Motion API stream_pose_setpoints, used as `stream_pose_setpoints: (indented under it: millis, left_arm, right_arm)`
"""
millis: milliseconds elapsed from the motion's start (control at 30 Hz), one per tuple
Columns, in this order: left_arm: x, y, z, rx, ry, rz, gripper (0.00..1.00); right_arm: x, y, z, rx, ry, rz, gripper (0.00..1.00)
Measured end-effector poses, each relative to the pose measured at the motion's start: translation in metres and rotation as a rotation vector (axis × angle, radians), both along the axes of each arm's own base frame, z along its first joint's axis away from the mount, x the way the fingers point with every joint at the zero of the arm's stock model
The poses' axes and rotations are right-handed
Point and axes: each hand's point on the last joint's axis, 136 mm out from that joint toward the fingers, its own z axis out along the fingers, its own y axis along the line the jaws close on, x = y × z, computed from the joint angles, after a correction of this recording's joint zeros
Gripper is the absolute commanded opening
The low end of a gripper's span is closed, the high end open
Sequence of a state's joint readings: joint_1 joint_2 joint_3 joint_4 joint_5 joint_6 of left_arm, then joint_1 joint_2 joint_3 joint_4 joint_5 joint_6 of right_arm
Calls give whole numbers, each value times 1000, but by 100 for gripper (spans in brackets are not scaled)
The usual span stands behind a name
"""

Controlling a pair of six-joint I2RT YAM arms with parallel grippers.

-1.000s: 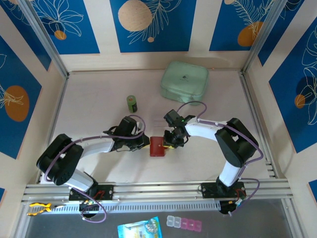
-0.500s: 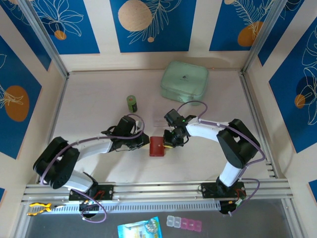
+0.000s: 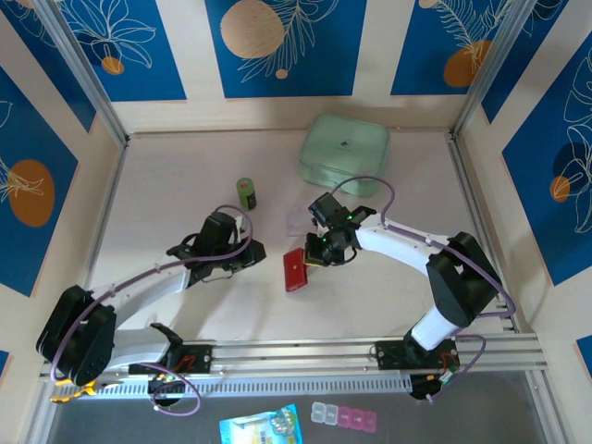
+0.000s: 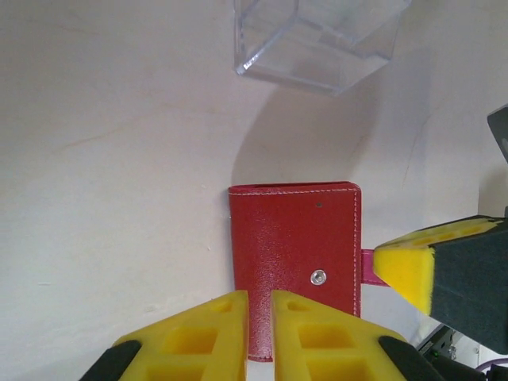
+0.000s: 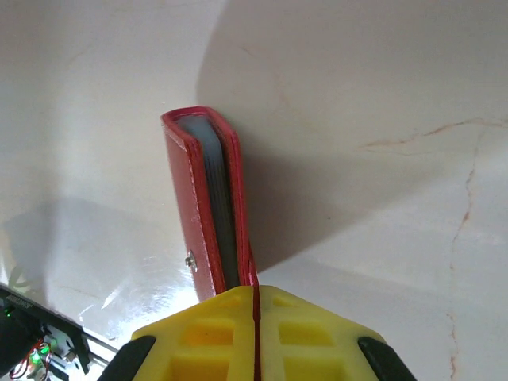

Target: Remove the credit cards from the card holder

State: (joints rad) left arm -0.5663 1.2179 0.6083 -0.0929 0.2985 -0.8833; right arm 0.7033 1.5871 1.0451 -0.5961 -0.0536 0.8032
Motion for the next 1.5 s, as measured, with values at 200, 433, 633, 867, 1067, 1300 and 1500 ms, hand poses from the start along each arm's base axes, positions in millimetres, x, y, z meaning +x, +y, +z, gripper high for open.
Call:
stream_pose_setpoints:
  millis: [200,433,633,867,1067,1300,1500]
  left_arm:
    - [0,9,2,10,-12,11,19]
    - [-4,10,-3,13,2,-2,21]
    - [-11,8,-23,45,70,-47,20]
    - [-16,4,-40,54,130,-72,17]
    - [-17,-5,-45,30,150,-94,14]
    - [-16,-12,-48,11,151,-110,11]
    - [-17,-18,-54,-4,173,-113,9]
  right_arm:
    - [-1,18,21,30,-28,42,3]
    - [-2,35,38,57,-49,67,4]
    - [-4,31,35,35,-37,61,3]
    - [-6,6,18,-60,-17,26,4]
    - [-13,-30,-7,-187,15,-6,3]
    - [-18,-53,-24,-256,39,-17,3]
    - [-14,-56,-30,-283,27,-2,3]
